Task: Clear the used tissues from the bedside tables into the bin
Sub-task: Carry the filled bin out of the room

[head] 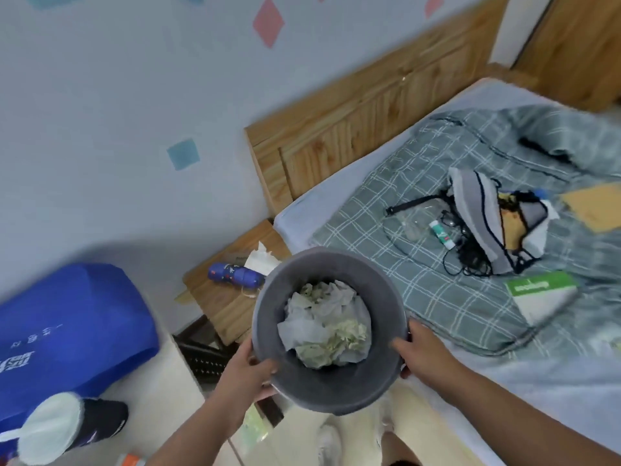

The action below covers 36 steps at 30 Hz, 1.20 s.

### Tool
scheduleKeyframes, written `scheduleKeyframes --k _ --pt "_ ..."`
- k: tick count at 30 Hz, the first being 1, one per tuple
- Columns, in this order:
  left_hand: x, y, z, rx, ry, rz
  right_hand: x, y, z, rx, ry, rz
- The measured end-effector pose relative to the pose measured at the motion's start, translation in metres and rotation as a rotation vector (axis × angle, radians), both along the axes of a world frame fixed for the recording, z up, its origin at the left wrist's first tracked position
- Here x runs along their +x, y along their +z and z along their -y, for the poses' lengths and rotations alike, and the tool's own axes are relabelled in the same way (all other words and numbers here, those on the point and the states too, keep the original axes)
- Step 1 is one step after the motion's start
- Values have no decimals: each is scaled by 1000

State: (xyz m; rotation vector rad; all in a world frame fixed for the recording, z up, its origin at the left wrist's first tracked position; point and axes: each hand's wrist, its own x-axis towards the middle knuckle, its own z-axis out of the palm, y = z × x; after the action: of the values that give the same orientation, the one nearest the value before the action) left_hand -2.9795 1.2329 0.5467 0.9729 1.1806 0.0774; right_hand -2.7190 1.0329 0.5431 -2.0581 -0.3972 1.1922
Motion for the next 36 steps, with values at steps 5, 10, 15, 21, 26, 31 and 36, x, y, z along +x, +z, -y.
scheduleKeyframes --k 5,10,15,21,26,31,36 --pt "43 9 10 30 -286 56 -20 16 84 23 -244 15" --pt "108 19 70 74 -583 100 -51 35 195 51 -525 60" --pt "166 31 173 92 -933 153 -106 44 316 41 -817 112" --pt "187 31 354 39 -1345 192 -217 41 472 -12 -1198 134" --pt "152 36 522 30 -1650 207 -330 41 585 -64 -1495 153" --pt "111 47 664 6 -1887 261 -422 51 667 -123 -1762 207" --pt "87 50 769 -12 -2059 265 -479 55 712 -153 -1980 216"
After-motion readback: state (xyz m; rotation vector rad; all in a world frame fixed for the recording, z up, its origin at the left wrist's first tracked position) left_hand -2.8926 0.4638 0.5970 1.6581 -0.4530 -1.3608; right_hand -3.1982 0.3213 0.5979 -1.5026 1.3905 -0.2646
